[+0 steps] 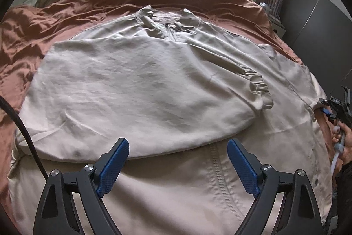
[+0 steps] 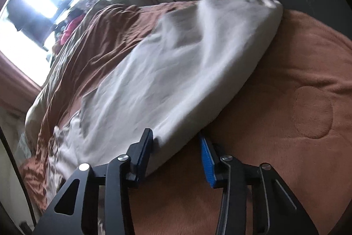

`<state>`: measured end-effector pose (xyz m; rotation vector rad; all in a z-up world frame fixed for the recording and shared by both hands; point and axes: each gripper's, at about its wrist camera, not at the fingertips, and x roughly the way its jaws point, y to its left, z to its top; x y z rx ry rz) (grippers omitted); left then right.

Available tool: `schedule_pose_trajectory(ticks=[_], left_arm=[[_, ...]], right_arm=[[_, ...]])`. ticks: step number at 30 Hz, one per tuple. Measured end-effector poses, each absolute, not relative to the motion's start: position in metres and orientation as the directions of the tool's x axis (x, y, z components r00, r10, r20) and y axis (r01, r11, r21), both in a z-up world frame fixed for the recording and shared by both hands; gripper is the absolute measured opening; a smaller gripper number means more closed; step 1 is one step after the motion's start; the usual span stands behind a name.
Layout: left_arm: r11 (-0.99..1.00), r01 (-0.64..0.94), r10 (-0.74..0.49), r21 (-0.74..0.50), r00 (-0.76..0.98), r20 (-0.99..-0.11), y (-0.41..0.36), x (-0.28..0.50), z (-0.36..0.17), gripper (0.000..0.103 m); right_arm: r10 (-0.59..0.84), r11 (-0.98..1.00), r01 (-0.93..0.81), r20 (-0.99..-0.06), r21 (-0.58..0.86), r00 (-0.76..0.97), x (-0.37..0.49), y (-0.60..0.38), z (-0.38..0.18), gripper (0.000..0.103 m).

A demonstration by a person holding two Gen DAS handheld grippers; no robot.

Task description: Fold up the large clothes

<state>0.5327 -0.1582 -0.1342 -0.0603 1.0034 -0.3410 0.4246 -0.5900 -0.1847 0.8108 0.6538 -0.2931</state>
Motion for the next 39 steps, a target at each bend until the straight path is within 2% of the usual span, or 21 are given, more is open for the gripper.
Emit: schedule_pose_trajectory(ticks=[3,5,7,13,23,32,39], left_arm=[[0.947,0.253,-0.303,-0.2,0.487,-0.819,-0.155,0.534,-0.139,0.092],[0.947,0.251,-0.301,-0.199,0.483,-0.822,-0.152,0.535,-0.142,0.092],[0.947,0.248,-0.303,-0.204,0.476,-0.826,-0.15,0.535,-0.144,0.092],[0.943,0.25,-0.317,-0.218,0.489,-0.813,-0.141,0.528,-0.138,0.092],[0.937,0.226,-0.347,-0.265,0.528,-0.775,-0.106,0.51,-0.113,0.092],[0.938,0.153,-0.341,-0.312,0.578,-0.741,-0.053,0.491,-0.096,0.092],[0.935,0.126,-0.34,-0.33,0.578,-0.742,-0.035,0.482,-0.102,0.092]], right_arm=[[-0.025,0.671,0.494,-0.649,0.553,0.76,0.431,-0.591,-0.185,0.026],[-0.048,0.682,0.506,-0.657,0.529,0.752,0.436,-0.593,-0.184,0.008],[-0.054,0.69,0.501,-0.653,0.522,0.756,0.438,-0.591,-0.179,0.003],[-0.109,0.785,0.421,-0.567,0.454,0.816,0.43,-0.553,-0.117,0.002],[0.004,0.912,0.18,-0.446,0.37,0.895,0.416,-0.444,-0.018,0.001],[0.149,0.953,0.007,-0.488,0.303,0.86,0.434,-0.356,-0.018,0.001],[0.258,0.936,-0.071,-0.534,0.345,0.805,0.47,-0.341,-0.031,0.001]])
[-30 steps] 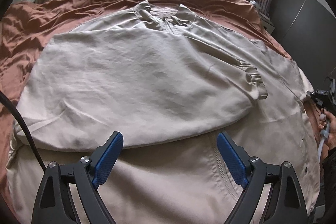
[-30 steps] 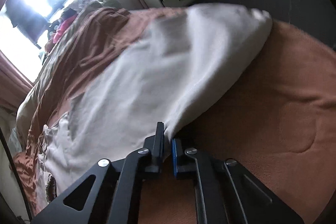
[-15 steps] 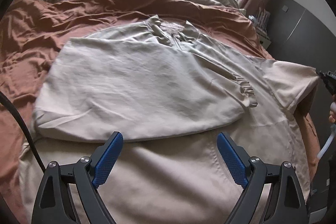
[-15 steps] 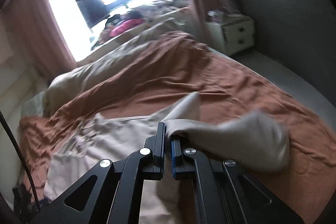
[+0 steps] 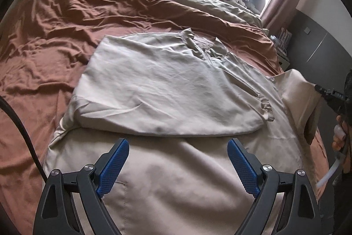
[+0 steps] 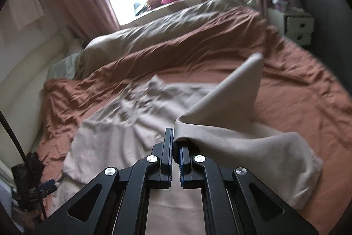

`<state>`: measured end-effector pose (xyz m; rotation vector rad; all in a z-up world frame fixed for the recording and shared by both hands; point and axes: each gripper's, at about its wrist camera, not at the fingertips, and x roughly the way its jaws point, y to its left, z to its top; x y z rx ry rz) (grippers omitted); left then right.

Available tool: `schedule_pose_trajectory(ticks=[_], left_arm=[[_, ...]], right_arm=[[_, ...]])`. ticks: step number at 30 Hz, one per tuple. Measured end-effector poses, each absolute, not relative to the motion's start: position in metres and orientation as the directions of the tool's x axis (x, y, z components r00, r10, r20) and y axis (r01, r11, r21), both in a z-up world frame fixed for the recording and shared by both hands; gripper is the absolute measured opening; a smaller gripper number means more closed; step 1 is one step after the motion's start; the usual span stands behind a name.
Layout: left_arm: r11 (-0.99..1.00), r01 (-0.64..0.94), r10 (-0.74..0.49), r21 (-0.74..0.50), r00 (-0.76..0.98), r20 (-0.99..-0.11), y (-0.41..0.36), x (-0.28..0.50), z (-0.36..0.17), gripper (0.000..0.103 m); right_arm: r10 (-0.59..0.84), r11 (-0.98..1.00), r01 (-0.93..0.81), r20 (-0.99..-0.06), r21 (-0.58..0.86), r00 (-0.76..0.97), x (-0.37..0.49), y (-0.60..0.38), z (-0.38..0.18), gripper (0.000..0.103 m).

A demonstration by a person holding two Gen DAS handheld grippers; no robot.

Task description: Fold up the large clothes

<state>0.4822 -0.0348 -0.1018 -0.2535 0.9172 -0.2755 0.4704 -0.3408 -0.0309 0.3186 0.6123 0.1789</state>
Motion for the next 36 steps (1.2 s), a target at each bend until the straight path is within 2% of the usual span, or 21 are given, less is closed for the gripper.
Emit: schedule_pose_trajectory(ticks=[9,12,13,15,16,17,21,26,30,36], left_arm=[[0.935,0.12,-0.34,-0.333,0.564,-0.752,-0.029,0.478,-0.112,0.092],[0.934,0.118,-0.342,-0.336,0.558,-0.756,-0.03,0.479,-0.115,0.092],[0.935,0.119,-0.342,-0.335,0.557,-0.757,-0.03,0.479,-0.115,0.092],[0.934,0.123,-0.344,-0.334,0.556,-0.756,-0.032,0.479,-0.115,0.092],[0.934,0.124,-0.345,-0.335,0.556,-0.756,-0.033,0.48,-0.115,0.092],[0.933,0.125,-0.348,-0.337,0.556,-0.755,-0.035,0.48,-0.115,0.092],[0.926,0.135,-0.365,-0.352,0.555,-0.747,-0.042,0.481,-0.114,0.092],[0.92,0.149,-0.382,-0.362,0.547,-0.745,-0.051,0.481,-0.117,0.092],[0.92,0.155,-0.383,-0.36,0.542,-0.748,-0.054,0.48,-0.118,0.092],[0.926,0.141,-0.37,-0.351,0.538,-0.757,-0.048,0.481,-0.124,0.092]], right_arm=[[0.393,0.883,-0.075,-0.641,0.464,0.659,0.511,-0.329,-0.094,0.002],[0.422,0.867,-0.061,-0.662,0.495,0.619,0.516,-0.333,-0.107,0.006],[0.435,0.857,-0.056,-0.663,0.512,0.61,0.516,-0.337,-0.109,0.013],[0.455,0.84,-0.046,-0.657,0.54,0.601,0.51,-0.35,-0.108,0.048],[0.472,0.828,-0.051,-0.644,0.559,0.603,0.507,-0.359,-0.107,0.085],[0.478,0.822,-0.053,-0.635,0.568,0.607,0.503,-0.367,-0.104,0.095],[0.45,0.819,-0.027,-0.612,0.574,0.65,0.48,-0.41,-0.096,0.095],[0.306,0.836,0.109,-0.622,0.538,0.72,0.449,-0.477,-0.094,0.095],[0.271,0.773,0.237,-0.644,0.589,0.715,0.436,-0.524,-0.116,0.094],[0.274,0.719,0.325,-0.68,0.614,0.68,0.442,-0.548,-0.147,0.071]])
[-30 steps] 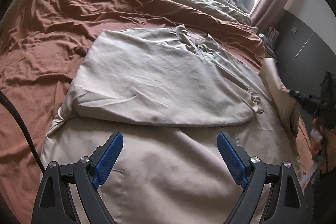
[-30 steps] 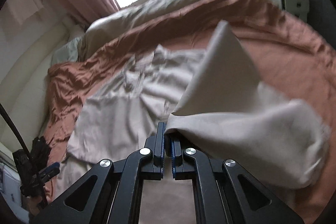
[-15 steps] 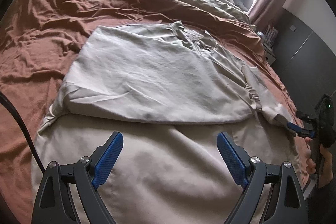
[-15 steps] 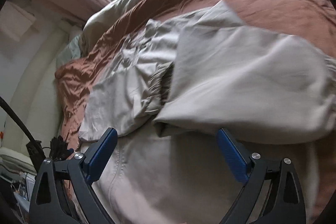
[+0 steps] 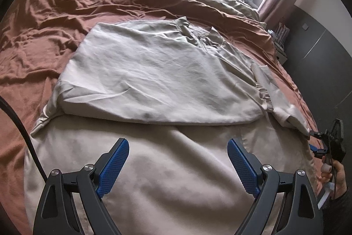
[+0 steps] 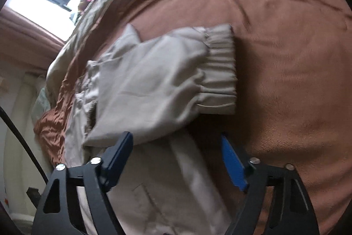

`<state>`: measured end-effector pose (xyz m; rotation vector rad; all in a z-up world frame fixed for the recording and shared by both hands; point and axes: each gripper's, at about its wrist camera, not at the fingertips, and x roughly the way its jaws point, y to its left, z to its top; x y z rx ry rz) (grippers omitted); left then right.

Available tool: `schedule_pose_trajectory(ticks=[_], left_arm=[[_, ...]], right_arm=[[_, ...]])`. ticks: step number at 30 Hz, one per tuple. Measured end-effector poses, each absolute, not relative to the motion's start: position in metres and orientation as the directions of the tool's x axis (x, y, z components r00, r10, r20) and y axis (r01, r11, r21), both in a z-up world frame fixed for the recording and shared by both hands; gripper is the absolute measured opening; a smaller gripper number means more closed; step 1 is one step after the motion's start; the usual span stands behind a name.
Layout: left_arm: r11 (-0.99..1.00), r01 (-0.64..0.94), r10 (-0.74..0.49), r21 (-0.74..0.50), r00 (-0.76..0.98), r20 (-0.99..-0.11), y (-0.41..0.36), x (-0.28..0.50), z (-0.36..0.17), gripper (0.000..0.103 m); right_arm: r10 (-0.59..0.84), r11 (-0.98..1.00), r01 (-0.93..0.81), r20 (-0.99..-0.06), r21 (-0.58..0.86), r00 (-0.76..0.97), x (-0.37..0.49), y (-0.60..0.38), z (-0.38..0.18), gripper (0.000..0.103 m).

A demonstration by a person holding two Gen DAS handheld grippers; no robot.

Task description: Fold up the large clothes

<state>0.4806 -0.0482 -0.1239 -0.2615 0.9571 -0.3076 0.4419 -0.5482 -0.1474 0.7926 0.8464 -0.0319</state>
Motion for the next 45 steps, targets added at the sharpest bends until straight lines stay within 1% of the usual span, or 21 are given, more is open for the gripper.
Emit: schedule_pose_trajectory(ticks=[1,3,4,5,6,7,8,10,12,16,19,24,29,32,34,37,39,43,45], left_arm=[[0.927,0.136,-0.365,-0.348,0.537,-0.761,-0.047,0.481,-0.125,0.092],[0.93,0.129,-0.358,-0.345,0.532,-0.767,-0.043,0.481,-0.128,0.092],[0.931,0.126,-0.354,-0.341,0.531,-0.77,-0.042,0.482,-0.129,0.092],[0.933,0.124,-0.349,-0.337,0.531,-0.772,-0.039,0.482,-0.129,0.092],[0.934,0.122,-0.346,-0.335,0.531,-0.773,-0.038,0.481,-0.129,0.092],[0.936,0.12,-0.343,-0.332,0.533,-0.774,-0.035,0.481,-0.128,0.092],[0.937,0.119,-0.339,-0.329,0.536,-0.773,-0.032,0.481,-0.127,0.092],[0.939,0.111,-0.331,-0.324,0.545,-0.771,-0.025,0.48,-0.125,0.092],[0.939,0.103,-0.329,-0.329,0.548,-0.769,-0.019,0.479,-0.124,0.092],[0.932,0.082,-0.338,-0.354,0.552,-0.762,-0.006,0.478,-0.122,0.092],[0.93,0.084,-0.341,-0.359,0.566,-0.751,0.001,0.473,-0.115,0.092],[0.927,0.069,-0.336,-0.368,0.588,-0.736,0.024,0.46,-0.107,0.092],[0.927,0.03,-0.315,-0.375,0.603,-0.732,0.057,0.446,-0.106,0.092],[0.928,-0.004,-0.295,-0.374,0.604,-0.741,0.08,0.436,-0.109,0.092],[0.929,-0.028,-0.278,-0.368,0.604,-0.747,0.096,0.43,-0.112,0.092],[0.929,-0.061,-0.257,-0.365,0.604,-0.754,0.119,0.422,-0.116,0.092],[0.925,-0.085,-0.249,-0.371,0.602,-0.759,0.133,0.416,-0.121,0.092],[0.923,-0.117,-0.231,-0.367,0.593,-0.771,0.153,0.408,-0.131,0.092],[0.92,-0.134,-0.225,-0.368,0.589,-0.776,0.162,0.404,-0.136,0.092]], right_arm=[[0.274,0.716,0.325,-0.677,0.618,0.683,0.446,-0.551,-0.149,0.065],[0.248,0.714,0.334,-0.669,0.615,0.701,0.455,-0.544,-0.144,0.058],[0.23,0.71,0.341,-0.661,0.616,0.715,0.463,-0.549,-0.142,0.045],[0.223,0.708,0.343,-0.655,0.618,0.722,0.469,-0.55,-0.142,0.028],[0.221,0.707,0.343,-0.654,0.618,0.723,0.471,-0.551,-0.142,0.02],[0.219,0.709,0.346,-0.659,0.615,0.72,0.482,-0.552,-0.137,0.011],[0.21,0.719,0.345,-0.661,0.603,0.72,0.488,-0.545,-0.133,0.006],[0.169,0.781,0.296,-0.642,0.55,0.748,0.498,-0.527,-0.1,0.003],[0.168,0.825,0.221,-0.598,0.52,0.783,0.492,-0.5,-0.076,0.002],[0.184,0.892,0.076,-0.513,0.445,0.838,0.489,-0.443,-0.007,0.002],[0.222,0.919,-0.024,-0.466,0.394,0.857,0.477,-0.396,0.025,0.002],[0.281,0.941,-0.154,-0.439,0.302,0.853,0.463,-0.324,0.055,0.002],[0.325,0.941,-0.236,-0.463,0.24,0.824,0.46,-0.273,0.043,0.002],[0.349,0.936,-0.273,-0.491,0.221,0.798,0.471,-0.251,0.027,0.002],[0.358,0.934,-0.29,-0.514,0.211,0.779,0.499,-0.24,0.015,0.002],[0.367,0.93,-0.292,-0.559,0.222,0.743,0.521,-0.221,-0.004,0.002],[0.363,0.932,-0.287,-0.588,0.223,0.722,0.543,-0.212,-0.006,0.002],[0.333,0.943,-0.262,-0.651,0.207,0.683,0.569,-0.182,-0.018,0.002],[0.304,0.951,-0.247,-0.697,0.185,0.649,0.584,-0.165,-0.029,0.003]])
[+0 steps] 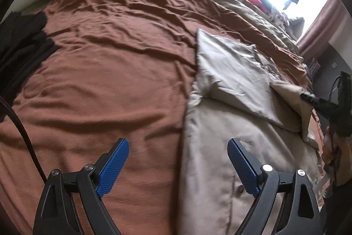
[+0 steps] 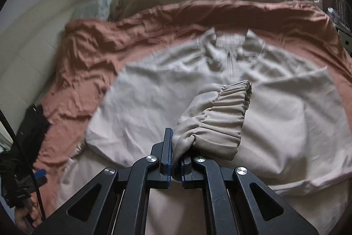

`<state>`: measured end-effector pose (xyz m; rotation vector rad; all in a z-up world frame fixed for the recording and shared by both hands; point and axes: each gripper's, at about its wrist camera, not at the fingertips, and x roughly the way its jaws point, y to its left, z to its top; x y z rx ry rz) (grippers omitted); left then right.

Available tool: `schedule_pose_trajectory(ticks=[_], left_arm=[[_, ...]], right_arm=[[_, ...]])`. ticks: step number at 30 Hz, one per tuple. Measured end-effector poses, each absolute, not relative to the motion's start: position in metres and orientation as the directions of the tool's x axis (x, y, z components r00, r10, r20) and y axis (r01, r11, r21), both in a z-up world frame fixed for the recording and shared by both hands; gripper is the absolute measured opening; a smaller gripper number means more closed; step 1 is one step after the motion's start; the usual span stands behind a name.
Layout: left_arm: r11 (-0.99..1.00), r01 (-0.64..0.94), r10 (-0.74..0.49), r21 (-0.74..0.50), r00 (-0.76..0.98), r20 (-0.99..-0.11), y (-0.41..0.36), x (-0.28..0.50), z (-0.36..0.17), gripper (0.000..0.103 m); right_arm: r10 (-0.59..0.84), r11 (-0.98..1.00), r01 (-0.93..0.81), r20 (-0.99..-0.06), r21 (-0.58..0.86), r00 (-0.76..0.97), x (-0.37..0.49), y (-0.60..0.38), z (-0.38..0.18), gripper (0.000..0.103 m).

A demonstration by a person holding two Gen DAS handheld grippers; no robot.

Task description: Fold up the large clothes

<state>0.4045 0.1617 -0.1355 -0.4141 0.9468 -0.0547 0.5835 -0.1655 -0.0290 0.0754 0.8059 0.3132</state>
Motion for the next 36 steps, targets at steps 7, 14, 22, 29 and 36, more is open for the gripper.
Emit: schedule_pose_trajectory(ticks=[7,14,22,29,36], left_arm=[[0.908,-0.147,-0.238,-0.393,0.59,-0.771,0.171,0.403,-0.141,0.092],[0.917,-0.077,-0.274,-0.392,0.592,-0.758,0.137,0.425,-0.13,0.092],[0.928,0.049,-0.329,-0.369,0.57,-0.753,0.065,0.466,-0.11,0.092],[0.927,0.112,-0.363,-0.359,0.513,-0.778,0.009,0.513,-0.109,0.092],[0.93,0.14,-0.365,-0.339,0.454,-0.813,-0.041,0.551,-0.127,0.092]], right_arm=[[0.364,0.927,-0.26,-0.804,0.268,0.47,0.61,-0.142,-0.051,0.037],[0.416,0.909,-0.258,-0.765,0.328,0.492,0.588,-0.186,-0.038,0.094],[0.291,0.956,-0.164,-0.721,0.243,0.629,0.554,-0.28,-0.022,0.093],[0.159,0.981,-0.021,-0.732,0.194,0.663,0.526,-0.355,-0.025,0.093],[0.065,0.983,0.088,-0.757,0.16,0.65,0.508,-0.395,-0.036,0.093]])
